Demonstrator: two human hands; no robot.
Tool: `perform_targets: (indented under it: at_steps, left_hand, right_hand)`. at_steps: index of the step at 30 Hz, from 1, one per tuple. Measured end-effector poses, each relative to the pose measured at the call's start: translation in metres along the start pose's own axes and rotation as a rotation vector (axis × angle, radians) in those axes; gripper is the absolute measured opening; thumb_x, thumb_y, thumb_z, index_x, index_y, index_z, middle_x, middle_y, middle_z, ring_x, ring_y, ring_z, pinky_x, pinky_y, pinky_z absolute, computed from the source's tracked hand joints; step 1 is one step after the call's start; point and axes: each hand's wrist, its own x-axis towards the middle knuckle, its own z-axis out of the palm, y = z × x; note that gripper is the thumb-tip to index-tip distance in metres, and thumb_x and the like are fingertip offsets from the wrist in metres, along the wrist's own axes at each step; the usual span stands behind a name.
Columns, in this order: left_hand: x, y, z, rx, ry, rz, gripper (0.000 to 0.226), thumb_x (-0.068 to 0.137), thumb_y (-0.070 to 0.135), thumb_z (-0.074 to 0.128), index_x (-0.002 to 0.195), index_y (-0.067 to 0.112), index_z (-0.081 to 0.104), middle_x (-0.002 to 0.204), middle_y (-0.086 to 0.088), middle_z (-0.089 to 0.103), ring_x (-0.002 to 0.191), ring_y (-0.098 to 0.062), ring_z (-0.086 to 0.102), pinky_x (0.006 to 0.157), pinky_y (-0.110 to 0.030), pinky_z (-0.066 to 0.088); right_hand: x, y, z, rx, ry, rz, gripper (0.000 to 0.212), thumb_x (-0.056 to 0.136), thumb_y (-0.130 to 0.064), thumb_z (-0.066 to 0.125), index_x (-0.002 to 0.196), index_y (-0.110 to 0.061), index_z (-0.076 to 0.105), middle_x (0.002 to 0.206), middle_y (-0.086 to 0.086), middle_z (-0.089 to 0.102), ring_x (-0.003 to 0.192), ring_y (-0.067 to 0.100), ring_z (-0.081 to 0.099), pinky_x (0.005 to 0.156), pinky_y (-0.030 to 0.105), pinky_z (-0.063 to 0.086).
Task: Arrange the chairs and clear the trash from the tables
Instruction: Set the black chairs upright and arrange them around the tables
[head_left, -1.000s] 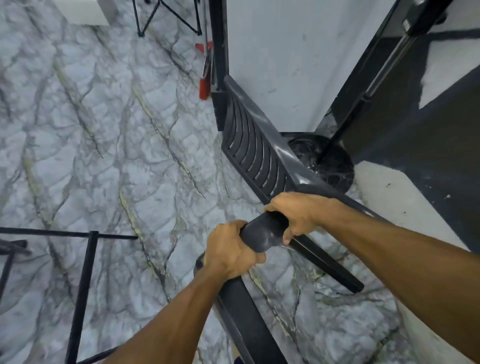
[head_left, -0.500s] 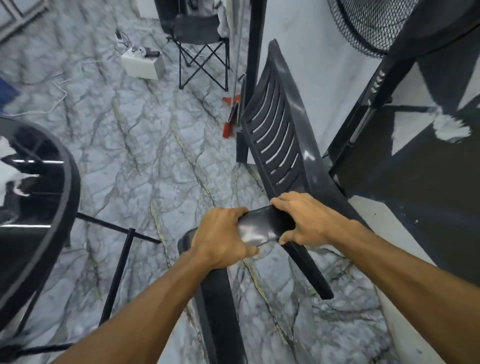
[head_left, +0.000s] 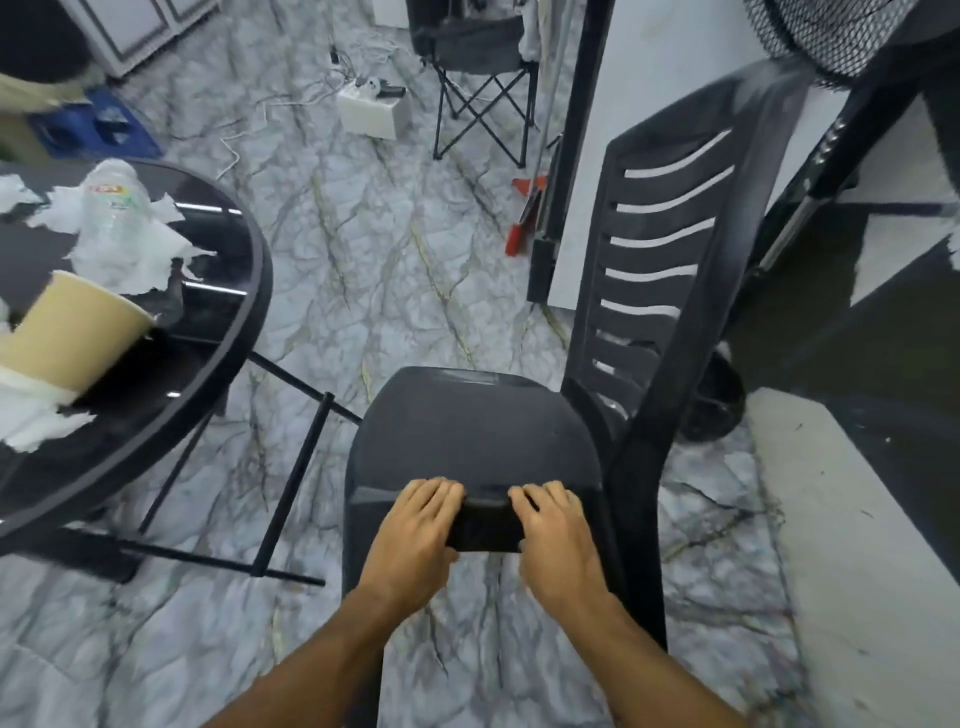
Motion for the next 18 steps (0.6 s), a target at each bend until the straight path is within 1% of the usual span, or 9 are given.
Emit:
perform_targets:
  at_steps: [2,4,7,9,12,14,15,17,18]
  left_hand:
    - [-0.012,0.012,0.003,-0.074,-0.031,-0.082,0.073,0.047,0.009,0.085,0.113,0.013,0.054,0.113,0.0,0.06,0.105,-0.022,0.051,0.097,-0.037,0.046]
    - [-0.035,0.015,0.015,-0.133,-0.052,-0.144,0.071,0.053,0.009,0.083,0.117,0.018,0.053,0.12,0.006,0.057,0.113,-0.02,0.05,0.103,-0.036,0.043]
    - [-0.064,0.005,0.026,-0.049,-0.105,-0.091,0.089,0.042,0.023,0.096,0.123,0.016,0.061,0.125,0.001,0.062,0.118,-0.021,0.049,0.105,-0.034,0.032]
    - [-0.079,0.003,0.022,-0.011,-0.197,-0.091,0.091,0.032,0.037,0.098,0.117,0.021,0.07,0.119,0.003,0.066,0.113,-0.019,0.052,0.099,-0.03,0.039]
    - [-0.091,-0.002,0.017,0.083,-0.286,-0.129,0.095,0.011,0.043,0.095,0.103,0.024,0.078,0.106,0.003,0.071,0.101,-0.022,0.059,0.087,-0.031,0.055]
    - [-0.083,-0.003,0.013,0.17,-0.329,-0.18,0.097,0.002,0.038,0.093,0.096,0.021,0.079,0.102,-0.001,0.066,0.092,-0.029,0.061,0.071,-0.039,0.061]
    - [-0.079,-0.007,0.013,0.178,-0.387,-0.208,0.095,0.008,0.037,0.094,0.099,0.02,0.078,0.105,-0.003,0.064,0.094,-0.032,0.062,0.07,-0.044,0.061]
    - [-0.069,-0.012,0.017,0.193,-0.461,-0.263,0.079,0.047,0.031,0.093,0.123,0.022,0.071,0.125,-0.006,0.065,0.113,-0.037,0.06,0.092,-0.05,0.053]
    - [-0.058,-0.005,0.005,0.161,-0.409,-0.303,0.072,0.064,0.026,0.086,0.132,0.024,0.063,0.134,-0.007,0.062,0.123,-0.037,0.054,0.101,-0.051,0.046]
  right_hand:
    - [-0.003,0.004,-0.003,-0.013,-0.106,-0.004,0.064,0.077,-0.013,0.07,0.136,-0.018,0.047,0.125,0.002,0.054,0.116,0.023,0.044,0.099,0.034,0.037]
    - [-0.014,0.004,-0.005,-0.048,-0.21,-0.036,0.062,0.082,-0.019,0.066,0.139,-0.023,0.042,0.13,0.001,0.047,0.12,0.022,0.039,0.099,0.035,0.033]
    - [-0.041,-0.001,-0.018,-0.043,-0.337,-0.088,0.064,0.086,-0.032,0.066,0.144,-0.023,0.04,0.151,0.009,0.03,0.144,0.028,0.016,0.117,0.044,0.017]
    - [-0.05,0.004,-0.063,-0.058,-0.2,-0.176,0.062,0.085,-0.035,0.068,0.142,-0.021,0.047,0.157,0.011,0.025,0.15,0.028,0.001,0.121,0.047,0.002]
    - [-0.052,0.033,-0.182,-0.225,0.094,-0.245,0.055,0.076,-0.036,0.073,0.128,-0.02,0.063,0.148,0.01,0.043,0.15,0.03,0.008,0.12,0.048,0.006]
    - [-0.057,0.06,-0.263,-0.388,0.099,-0.247,0.059,0.073,-0.046,0.07,0.127,-0.02,0.064,0.147,0.009,0.046,0.15,0.03,0.006,0.121,0.047,0.01]
    - [-0.06,0.071,-0.295,-0.466,0.051,-0.265,0.062,0.073,-0.052,0.065,0.128,-0.022,0.063,0.148,0.007,0.044,0.15,0.03,0.003,0.121,0.049,0.008]
    - [-0.067,0.095,-0.333,-0.565,-0.005,-0.275,0.065,0.074,-0.059,0.061,0.131,-0.027,0.061,0.15,0.004,0.042,0.15,0.03,0.005,0.12,0.056,0.001]
    - [-0.069,0.107,-0.342,-0.552,0.008,-0.251,0.066,0.076,-0.06,0.062,0.134,-0.029,0.057,0.15,0.003,0.042,0.15,0.029,0.009,0.12,0.055,-0.001]
